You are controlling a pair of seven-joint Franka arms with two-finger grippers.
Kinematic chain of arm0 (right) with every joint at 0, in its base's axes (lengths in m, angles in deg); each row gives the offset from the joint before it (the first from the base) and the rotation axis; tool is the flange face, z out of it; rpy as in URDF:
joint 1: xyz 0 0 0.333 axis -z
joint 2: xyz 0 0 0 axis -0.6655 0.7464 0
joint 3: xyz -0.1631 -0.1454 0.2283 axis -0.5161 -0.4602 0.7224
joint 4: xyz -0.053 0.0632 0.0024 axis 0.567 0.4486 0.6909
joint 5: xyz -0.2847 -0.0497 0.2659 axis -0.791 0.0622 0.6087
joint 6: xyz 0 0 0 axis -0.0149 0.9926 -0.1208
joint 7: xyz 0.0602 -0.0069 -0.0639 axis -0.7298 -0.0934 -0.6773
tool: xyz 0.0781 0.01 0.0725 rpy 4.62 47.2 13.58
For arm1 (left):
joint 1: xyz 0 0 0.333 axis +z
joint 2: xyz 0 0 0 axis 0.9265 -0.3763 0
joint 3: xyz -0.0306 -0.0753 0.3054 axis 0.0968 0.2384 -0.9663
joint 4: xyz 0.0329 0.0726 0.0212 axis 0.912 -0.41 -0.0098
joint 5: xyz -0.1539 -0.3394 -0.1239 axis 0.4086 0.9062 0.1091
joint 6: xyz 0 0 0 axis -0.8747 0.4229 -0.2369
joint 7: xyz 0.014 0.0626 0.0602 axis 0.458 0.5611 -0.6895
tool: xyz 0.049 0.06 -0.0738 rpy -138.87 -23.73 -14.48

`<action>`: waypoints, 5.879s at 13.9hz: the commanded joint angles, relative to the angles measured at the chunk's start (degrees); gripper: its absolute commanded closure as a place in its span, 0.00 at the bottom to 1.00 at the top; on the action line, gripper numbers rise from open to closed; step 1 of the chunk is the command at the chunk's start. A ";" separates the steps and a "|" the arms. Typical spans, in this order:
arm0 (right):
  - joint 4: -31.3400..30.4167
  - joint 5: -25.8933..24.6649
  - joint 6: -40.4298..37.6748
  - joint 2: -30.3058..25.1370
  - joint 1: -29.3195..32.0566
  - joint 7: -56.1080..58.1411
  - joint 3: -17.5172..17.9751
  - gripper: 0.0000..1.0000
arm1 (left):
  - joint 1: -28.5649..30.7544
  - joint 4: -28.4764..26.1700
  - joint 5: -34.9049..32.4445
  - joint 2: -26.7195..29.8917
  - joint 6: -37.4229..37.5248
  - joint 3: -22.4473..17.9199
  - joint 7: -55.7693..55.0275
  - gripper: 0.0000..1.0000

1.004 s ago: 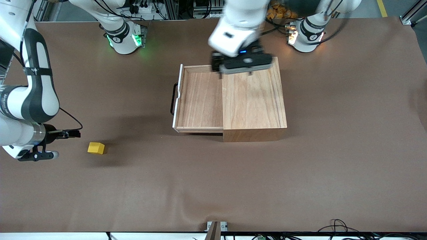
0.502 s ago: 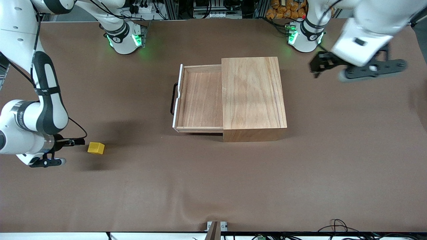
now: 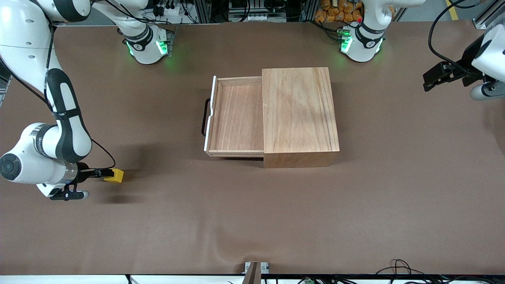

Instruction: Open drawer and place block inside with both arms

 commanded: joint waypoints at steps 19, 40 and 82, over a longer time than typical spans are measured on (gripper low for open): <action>-3.52 0.12 -4.05 -4.09 -1.68 3.63 0.04 0.73 | 11.75 -7.55 6.24 8.06 -2.33 4.87 8.34 0.00; -2.37 6.98 -21.58 -19.58 -30.48 -28.69 2.76 0.72 | 12.10 -11.42 5.45 10.78 -4.00 8.03 5.96 0.00; 8.00 -0.93 -29.47 -24.04 -16.98 -25.38 0.30 0.00 | 12.10 -9.31 4.31 9.38 -4.35 7.94 7.90 0.00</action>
